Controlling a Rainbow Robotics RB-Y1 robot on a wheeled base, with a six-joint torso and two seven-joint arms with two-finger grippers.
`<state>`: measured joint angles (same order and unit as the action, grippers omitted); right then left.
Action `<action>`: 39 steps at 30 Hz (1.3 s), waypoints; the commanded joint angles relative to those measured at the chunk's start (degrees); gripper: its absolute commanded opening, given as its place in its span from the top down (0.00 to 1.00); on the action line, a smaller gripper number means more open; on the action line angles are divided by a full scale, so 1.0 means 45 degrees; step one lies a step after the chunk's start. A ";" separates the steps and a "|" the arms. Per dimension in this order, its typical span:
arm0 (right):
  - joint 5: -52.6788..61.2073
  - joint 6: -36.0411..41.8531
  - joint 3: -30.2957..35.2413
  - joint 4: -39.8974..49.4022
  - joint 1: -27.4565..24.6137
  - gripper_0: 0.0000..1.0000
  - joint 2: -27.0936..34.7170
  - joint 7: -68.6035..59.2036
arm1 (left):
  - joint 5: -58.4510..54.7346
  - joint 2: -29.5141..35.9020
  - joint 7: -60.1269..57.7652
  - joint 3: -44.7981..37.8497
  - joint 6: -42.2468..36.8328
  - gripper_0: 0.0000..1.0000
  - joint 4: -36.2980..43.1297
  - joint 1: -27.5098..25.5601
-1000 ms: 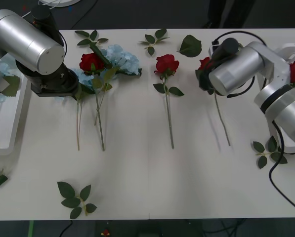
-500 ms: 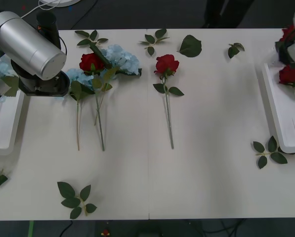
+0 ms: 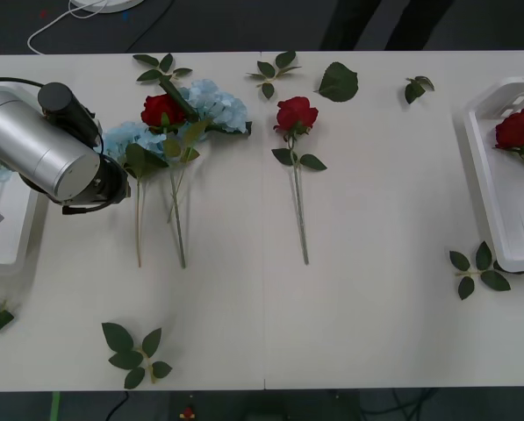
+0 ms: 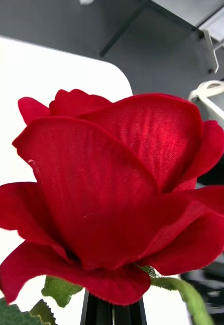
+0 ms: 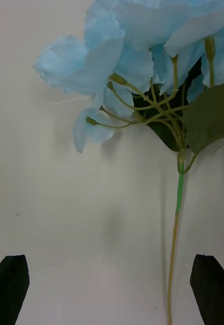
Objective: Place the red flowers into the right box and the blue flowers into the left box. If a person shows an open palm, hand one flower to the person first, then continue sorting.
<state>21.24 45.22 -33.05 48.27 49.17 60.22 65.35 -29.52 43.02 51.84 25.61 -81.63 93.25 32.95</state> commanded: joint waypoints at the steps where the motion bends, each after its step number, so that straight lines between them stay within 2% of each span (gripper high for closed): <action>1: -0.0053 -0.0167 0.0059 -0.0238 0.0519 1.00 0.0543 0.1298 | -0.0217 -0.0477 0.0492 -0.0731 0.1129 0.08 0.0411 -0.0603; 2: -0.0053 -0.0186 0.0020 -0.0238 0.0519 0.98 0.0524 0.1376 | -0.0256 -0.0556 0.0473 -0.0750 0.1461 0.08 0.0392 -0.0720; 3: -0.0053 -0.0186 0.0000 -0.0238 0.0500 0.87 0.0524 0.1376 | -0.0295 -0.0634 0.0453 -0.0770 0.1676 0.08 0.0353 -0.0798; 5: -0.0053 -0.0264 -0.0039 -0.0238 0.0441 0.08 0.0485 0.1298 | -0.0295 -0.0848 0.0453 -0.0809 0.2008 0.08 0.0274 -0.0876; 6: -0.0073 -0.0421 -0.0058 -0.0238 0.0382 0.00 0.0465 0.1298 | -0.0256 -0.1005 0.0453 -0.0848 0.2125 0.08 0.0255 -0.0935; 13: 0.0005 -0.0792 -0.0058 0.0016 0.0246 0.00 0.0445 0.1180 | 0.0252 -0.1786 0.0414 -0.0907 0.2438 0.08 0.0235 -0.1130; 19: 0.1236 -0.0733 -0.0058 0.0523 0.0128 0.00 0.0445 0.1337 | 0.0291 -0.1981 0.0532 -0.0907 0.3766 0.08 -0.0136 -0.1560; 24: 0.2349 -0.0557 0.0020 0.1578 -0.0223 0.00 0.0445 0.1259 | 0.0467 -0.1766 0.0649 -0.0907 0.3844 0.08 -0.0155 -0.1560; 27: 0.2642 0.0400 0.0352 0.2789 -0.0379 0.00 0.0289 0.1141 | 0.0525 -0.1591 0.0649 -0.0907 0.3844 0.08 -0.0175 -0.1580; 33: 0.2642 0.2665 0.1407 0.4469 -0.0399 0.00 -0.0844 0.0399 | 0.0564 -0.1376 0.0629 -0.0926 0.3844 0.08 -0.0155 -0.1580; 39: 0.2486 0.3974 0.2325 0.5680 -0.0399 0.00 -0.3070 -0.0109 | 0.0584 -0.1102 0.0688 -0.0926 0.3610 0.08 -0.0175 -0.1638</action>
<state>32.77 61.89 -25.28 70.87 47.39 51.55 65.79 -27.62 35.60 51.93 23.08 -65.13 92.09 26.55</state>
